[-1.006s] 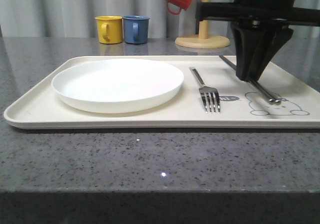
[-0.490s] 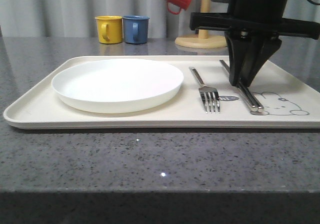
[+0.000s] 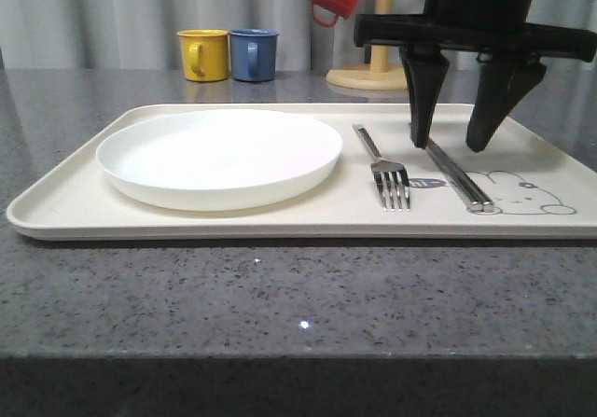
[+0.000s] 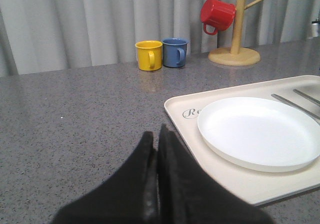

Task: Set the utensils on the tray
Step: 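Raise the right gripper and reach toward the steel spoon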

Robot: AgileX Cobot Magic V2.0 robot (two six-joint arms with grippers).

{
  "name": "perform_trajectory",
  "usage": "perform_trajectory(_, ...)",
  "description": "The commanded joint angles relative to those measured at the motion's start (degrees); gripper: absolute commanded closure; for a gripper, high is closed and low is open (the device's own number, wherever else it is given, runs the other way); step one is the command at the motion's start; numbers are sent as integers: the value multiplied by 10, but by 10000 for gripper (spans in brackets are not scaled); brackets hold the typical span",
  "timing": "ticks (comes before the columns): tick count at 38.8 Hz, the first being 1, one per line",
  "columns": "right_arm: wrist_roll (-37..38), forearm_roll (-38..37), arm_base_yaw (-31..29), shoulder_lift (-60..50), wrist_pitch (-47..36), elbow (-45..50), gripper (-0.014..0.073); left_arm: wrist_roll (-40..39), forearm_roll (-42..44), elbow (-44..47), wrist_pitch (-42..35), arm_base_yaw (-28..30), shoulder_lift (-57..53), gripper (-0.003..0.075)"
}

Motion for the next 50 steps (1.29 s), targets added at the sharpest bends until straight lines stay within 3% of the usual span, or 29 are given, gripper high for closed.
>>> perform_trajectory(1, -14, -63, -4, -33, 64, -57, 191, -5, -5, -15, -50, 1, 7, 739)
perform_trajectory(8, -102, -77, -54, -52, 83, -87, 191, -5, -5, -15, -50, 1, 7, 739)
perform_trajectory(21, -230, -69, -262, -93, 83, -25, 192, -5, -5, -15, -50, 1, 7, 739)
perform_trajectory(28, -291, -36, -334, -67, 81, -3, 192, -5, -5, -15, -50, 1, 7, 739)
perform_trajectory(50, -313, -21, -350, 11, 46, -3, 195, -5, -5, -15, -50, 1, 7, 739)
